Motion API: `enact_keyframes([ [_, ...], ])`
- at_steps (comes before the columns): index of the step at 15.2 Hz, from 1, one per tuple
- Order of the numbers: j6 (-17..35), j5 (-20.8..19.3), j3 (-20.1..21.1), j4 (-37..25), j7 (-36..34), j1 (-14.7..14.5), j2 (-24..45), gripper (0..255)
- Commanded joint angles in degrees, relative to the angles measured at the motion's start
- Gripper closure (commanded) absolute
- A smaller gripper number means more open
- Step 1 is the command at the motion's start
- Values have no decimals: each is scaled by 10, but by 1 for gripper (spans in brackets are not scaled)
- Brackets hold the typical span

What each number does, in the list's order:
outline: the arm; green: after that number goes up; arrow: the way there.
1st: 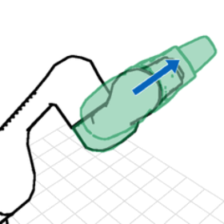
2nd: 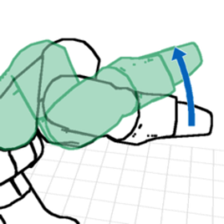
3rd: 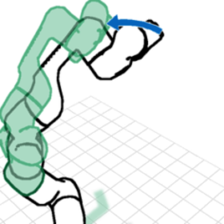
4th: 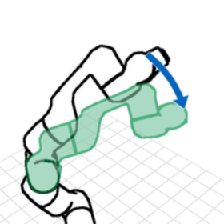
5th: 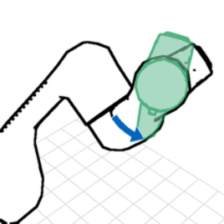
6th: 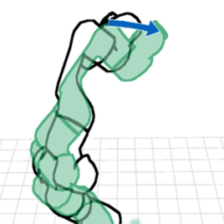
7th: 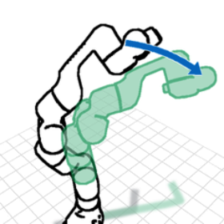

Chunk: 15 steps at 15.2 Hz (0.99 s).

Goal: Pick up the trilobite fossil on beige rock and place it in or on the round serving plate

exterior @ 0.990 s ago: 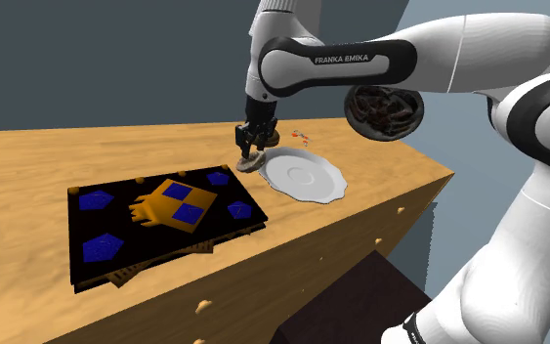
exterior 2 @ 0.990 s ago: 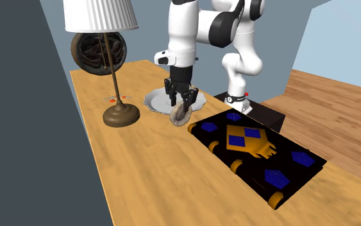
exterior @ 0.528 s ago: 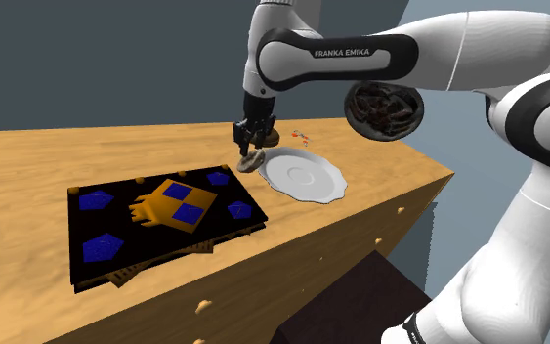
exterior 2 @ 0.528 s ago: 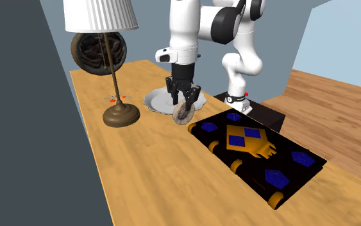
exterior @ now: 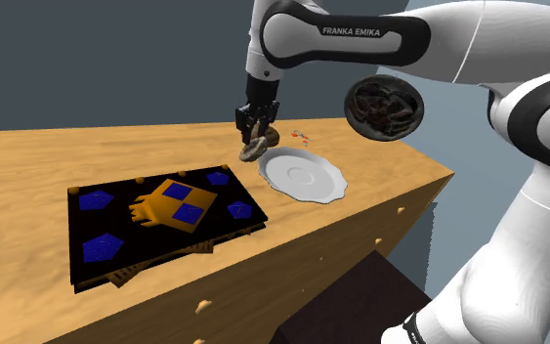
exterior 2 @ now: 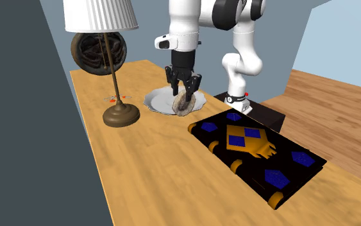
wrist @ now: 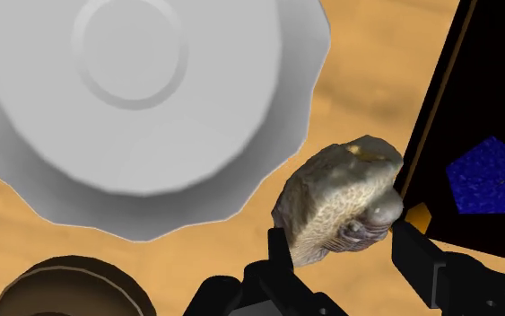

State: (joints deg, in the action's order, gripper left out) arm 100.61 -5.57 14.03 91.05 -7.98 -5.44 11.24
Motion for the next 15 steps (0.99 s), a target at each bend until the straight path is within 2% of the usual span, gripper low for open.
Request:
enact_keyframes([
  [1, -17, 0, 0, -16, 1, 0, -1, 255],
  [6, -55, 0, 1, -58, 3, -2, 3, 255],
  [15, -23, 34, -44, 128, 107, 57, -160, 255],
])
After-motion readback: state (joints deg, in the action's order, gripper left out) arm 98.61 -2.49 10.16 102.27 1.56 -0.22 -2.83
